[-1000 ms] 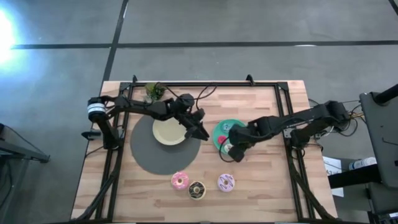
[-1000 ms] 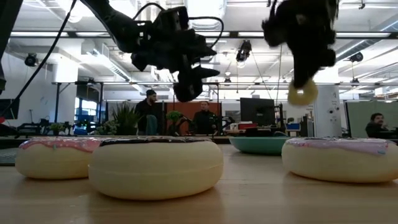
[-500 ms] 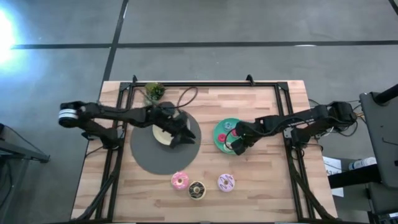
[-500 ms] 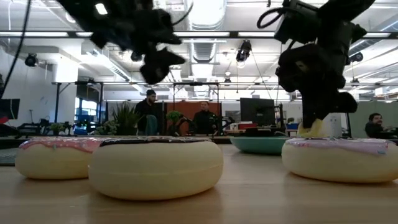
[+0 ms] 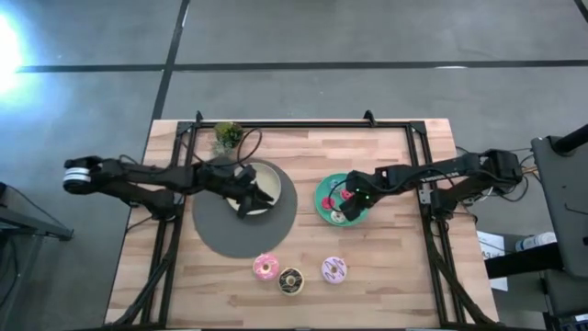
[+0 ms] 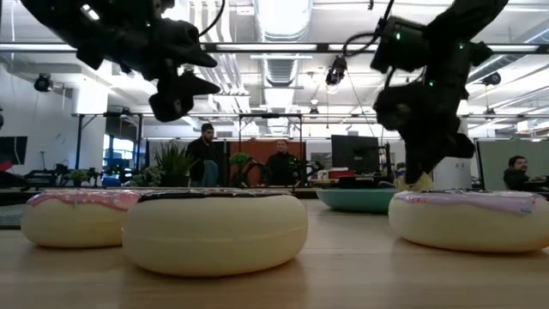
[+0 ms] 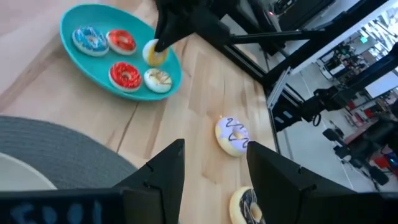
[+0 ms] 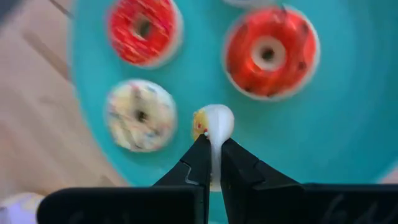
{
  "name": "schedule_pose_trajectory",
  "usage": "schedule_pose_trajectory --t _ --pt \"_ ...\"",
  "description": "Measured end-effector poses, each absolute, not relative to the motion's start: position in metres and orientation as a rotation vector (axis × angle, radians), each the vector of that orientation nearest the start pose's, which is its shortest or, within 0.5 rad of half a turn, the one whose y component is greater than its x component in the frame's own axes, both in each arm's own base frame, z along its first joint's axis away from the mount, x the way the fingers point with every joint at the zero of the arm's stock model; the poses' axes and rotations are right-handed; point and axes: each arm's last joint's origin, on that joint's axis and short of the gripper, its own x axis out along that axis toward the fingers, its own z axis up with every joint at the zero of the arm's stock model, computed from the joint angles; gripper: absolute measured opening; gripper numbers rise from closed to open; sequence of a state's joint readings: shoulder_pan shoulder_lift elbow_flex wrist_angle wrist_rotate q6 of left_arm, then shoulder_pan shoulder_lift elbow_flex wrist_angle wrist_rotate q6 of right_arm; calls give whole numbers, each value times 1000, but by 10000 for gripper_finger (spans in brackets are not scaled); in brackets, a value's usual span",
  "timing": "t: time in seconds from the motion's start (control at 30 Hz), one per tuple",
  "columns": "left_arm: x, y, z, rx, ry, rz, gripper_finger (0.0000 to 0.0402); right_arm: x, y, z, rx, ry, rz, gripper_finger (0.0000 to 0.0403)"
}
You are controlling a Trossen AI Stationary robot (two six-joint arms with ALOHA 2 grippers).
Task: Pick & Place donuts
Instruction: Put the small yellow donut on the light blue plate, then put the large pink donut on the light brown plate
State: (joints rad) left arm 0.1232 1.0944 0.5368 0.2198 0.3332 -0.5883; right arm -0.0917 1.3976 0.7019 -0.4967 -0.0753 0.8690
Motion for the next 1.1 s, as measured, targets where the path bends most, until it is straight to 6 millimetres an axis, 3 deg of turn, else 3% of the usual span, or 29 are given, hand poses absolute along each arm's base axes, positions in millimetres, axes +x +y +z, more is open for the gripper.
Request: schedule_pose_trajectory --t 0.13,0.3,0.47,0.67,0.8,0.97,1.1 --pt "225 14 227 -669 389 -107 147 236 -21 155 885 1156 -552 35" --pt "224 11 223 -690 410 -105 147 236 -22 160 863 1195 -596 114" --pt "223 10 221 -690 424 -107 147 233 -24 174 683 1280 -656 176" --pt "220 6 216 -696 491 -101 147 237 -28 197 495 1303 -669 204" --pt "209 -13 207 -664 667 -153 147 249 -19 219 350 1256 -511 207" --pt "199 -54 203 -642 792 -311 147 261 6 240 151 1198 -298 207" --pt "195 -76 197 -605 795 -246 147 269 26 249 13 1115 -242 207"
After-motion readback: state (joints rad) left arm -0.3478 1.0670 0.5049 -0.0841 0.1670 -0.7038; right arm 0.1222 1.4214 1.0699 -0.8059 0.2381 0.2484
